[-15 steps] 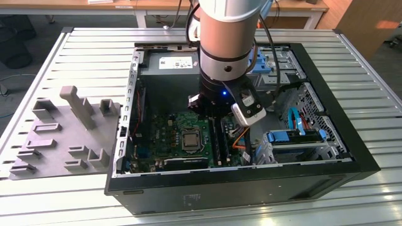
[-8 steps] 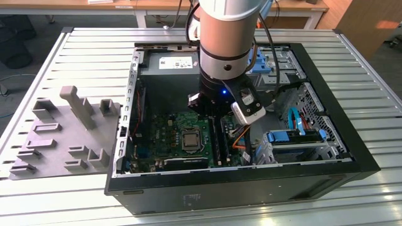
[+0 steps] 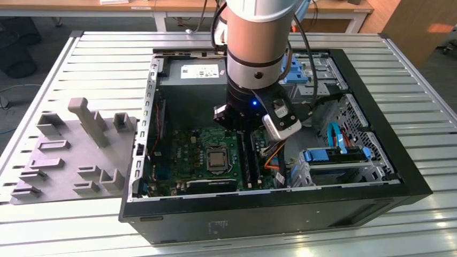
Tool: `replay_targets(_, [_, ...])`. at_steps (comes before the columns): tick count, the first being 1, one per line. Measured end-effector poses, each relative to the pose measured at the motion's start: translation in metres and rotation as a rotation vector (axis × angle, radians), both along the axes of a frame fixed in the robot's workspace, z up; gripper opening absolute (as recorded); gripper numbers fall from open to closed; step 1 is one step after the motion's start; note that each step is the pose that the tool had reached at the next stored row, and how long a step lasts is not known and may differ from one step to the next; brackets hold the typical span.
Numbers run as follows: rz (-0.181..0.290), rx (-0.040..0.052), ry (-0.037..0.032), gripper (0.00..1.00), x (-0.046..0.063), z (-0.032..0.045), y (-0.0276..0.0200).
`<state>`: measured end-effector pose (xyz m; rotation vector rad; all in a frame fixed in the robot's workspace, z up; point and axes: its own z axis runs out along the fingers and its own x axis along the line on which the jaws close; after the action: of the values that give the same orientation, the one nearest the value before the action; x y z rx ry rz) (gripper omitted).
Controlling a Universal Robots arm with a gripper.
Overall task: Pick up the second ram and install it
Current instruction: 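Press down the second ram until it locks into place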
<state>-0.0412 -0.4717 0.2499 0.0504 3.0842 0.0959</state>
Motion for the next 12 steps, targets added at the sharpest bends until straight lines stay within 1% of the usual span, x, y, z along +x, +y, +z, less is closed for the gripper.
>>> replay_targets(5, [0.000,0.0000,0.0000,0.11,0.000,-0.0001,0.0056])
replay_targets(10, [0.000,-0.0001,0.0000,0.11,0.000,-0.0003,0.0136])
replay_targets(12, [0.000,-0.0001,0.0000,0.11,0.000,-0.0008,0.0160])
